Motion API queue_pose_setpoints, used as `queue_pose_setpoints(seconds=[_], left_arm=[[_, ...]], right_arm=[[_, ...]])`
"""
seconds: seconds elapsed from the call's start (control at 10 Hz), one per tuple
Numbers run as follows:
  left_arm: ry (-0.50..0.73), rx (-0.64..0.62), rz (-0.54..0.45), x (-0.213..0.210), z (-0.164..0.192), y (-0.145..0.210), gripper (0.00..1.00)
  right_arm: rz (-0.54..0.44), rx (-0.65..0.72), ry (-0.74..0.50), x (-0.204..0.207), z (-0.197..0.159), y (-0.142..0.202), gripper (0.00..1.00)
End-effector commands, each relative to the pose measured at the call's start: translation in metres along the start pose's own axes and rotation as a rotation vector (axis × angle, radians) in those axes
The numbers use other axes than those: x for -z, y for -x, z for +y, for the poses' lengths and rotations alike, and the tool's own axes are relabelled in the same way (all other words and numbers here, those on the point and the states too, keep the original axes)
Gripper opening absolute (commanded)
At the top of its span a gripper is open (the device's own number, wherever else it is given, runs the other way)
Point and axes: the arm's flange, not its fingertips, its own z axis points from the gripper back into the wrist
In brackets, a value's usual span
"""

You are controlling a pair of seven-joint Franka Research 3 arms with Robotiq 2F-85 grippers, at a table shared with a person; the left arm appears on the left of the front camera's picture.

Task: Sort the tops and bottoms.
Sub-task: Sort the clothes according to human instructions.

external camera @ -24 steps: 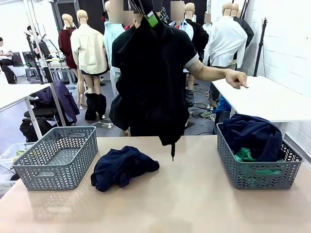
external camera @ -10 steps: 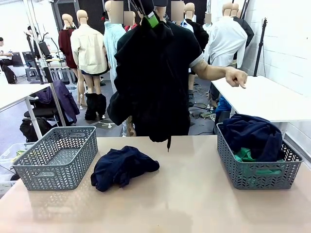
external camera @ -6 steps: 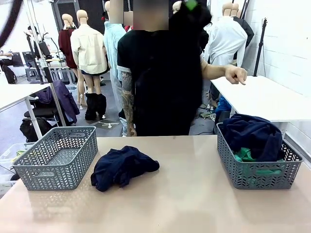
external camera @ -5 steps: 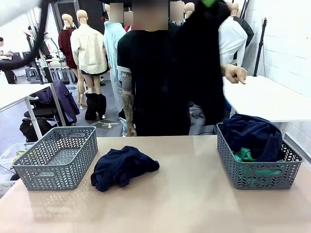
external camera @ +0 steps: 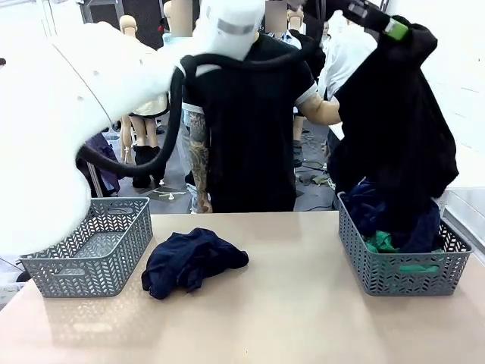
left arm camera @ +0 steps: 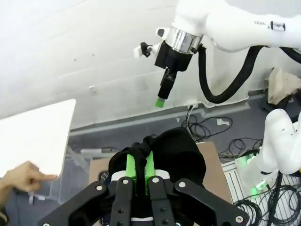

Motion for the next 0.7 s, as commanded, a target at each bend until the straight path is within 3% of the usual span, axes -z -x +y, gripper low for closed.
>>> queue_pose_setpoints(seconds=[0.0,0.2,0.5,0.6], left_arm=[[0.081,-0.029,-0.083,0.066,0.146,-0.080,0.00],[0.104,-0.062,-0.075,0.120,0.171,-0.040,0.00],[0.127,-0.102,-0.059,0.174,0.197,-0.018,0.00],[0.109,-0.092,-0.035,0.074,0.027,0.093,0.00]], right_arm=[[0.010,-0.015,0.016,-0.001,-0.002,0.000,1.00],[0.010,-0.015,0.016,-0.001,-0.002,0.000,1.00],[0.010,-0.015,0.016,-0.001,-0.002,0.000,1.00],[0.010,-0.015,0.016,-0.001,-0.002,0.000,1.00]])
